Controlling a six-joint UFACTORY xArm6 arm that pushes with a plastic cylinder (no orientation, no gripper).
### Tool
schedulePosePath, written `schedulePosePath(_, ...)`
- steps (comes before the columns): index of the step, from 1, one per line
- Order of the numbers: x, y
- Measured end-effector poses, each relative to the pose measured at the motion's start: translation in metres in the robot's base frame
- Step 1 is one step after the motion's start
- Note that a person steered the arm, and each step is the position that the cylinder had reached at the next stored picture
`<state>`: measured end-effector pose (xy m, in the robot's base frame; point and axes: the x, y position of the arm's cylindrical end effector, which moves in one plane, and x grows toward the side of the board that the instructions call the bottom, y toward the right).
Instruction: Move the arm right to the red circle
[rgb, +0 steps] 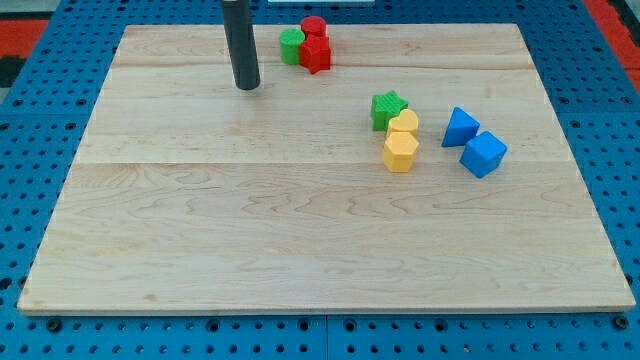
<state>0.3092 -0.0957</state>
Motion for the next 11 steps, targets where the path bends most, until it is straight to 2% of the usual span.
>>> schedulePosePath(3,0.0,0.03)
schedulePosePath(5,-0.004,0.147)
schedulePosePath(6,-0.053,0.196)
schedulePosePath(7,-0.101,0.184)
schedulePosePath(8,-0.117,0.139)
schedulePosePath(11,-0.116,0.141)
